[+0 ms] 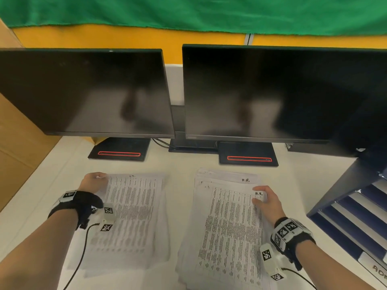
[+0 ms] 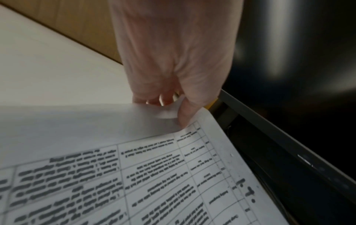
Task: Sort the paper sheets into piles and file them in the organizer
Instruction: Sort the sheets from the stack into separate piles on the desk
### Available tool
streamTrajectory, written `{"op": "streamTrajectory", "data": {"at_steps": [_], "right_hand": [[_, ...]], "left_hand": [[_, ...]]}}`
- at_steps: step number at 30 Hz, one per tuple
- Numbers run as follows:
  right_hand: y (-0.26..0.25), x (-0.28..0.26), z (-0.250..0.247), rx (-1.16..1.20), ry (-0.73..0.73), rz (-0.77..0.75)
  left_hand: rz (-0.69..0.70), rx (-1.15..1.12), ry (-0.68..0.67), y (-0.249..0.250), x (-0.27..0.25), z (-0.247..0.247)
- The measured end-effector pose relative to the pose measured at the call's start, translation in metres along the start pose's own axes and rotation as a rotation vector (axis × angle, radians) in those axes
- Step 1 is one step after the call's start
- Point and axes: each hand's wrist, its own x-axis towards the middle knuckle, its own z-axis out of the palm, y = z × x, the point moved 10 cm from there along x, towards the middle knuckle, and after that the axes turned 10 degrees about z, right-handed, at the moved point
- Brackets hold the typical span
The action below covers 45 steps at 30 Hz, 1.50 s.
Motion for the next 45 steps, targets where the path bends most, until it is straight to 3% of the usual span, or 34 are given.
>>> {"op": "streamTrajectory", "data": {"at_steps": [4,8,13,16,20,22,26,34,41,45], "right_hand": [[0.000,0.002,0.001,-0.026,0.001,0.000],[-0.003,-0.001,0.001,-0.029,-0.007,0.014],[-0.009,-0.004,0.002,-0.062,0.003,-0.009],[-0.007,-0.004,0.003,-0.062,0.019,-0.007],[-0.007,-0.006,0.006,-0.083,0.003,-0.034],[-0.007,-0.007,0.006,-0.086,-0.019,-0.057],[-0.002,-0.008,0.006,-0.078,-0.065,-0.050],[0.002,-0.007,0.003,-0.027,-0.090,-0.052],[0.011,-0.010,0.000,0.077,-0.098,-0.017],[0.008,-0.014,-0.001,0.125,-0.116,-0.028]], "left_hand": [[-0.050,0.087,0.015,-0.011,0.002,0.009],[-0.013,0.264,0.016,-0.006,0.004,0.010],[0.040,0.525,0.002,0.029,-0.005,0.023],[0.312,0.673,-0.011,0.088,-0.029,0.066],[0.792,0.490,-0.145,0.171,-0.092,0.154],[0.922,0.422,-0.294,0.195,-0.122,0.201],[0.954,0.455,-0.581,0.207,-0.150,0.271],[0.938,0.612,-0.686,0.205,-0.152,0.294],[1.190,0.588,-0.540,0.213,-0.179,0.281],[1.075,0.460,-0.521,0.207,-0.177,0.277]]}}
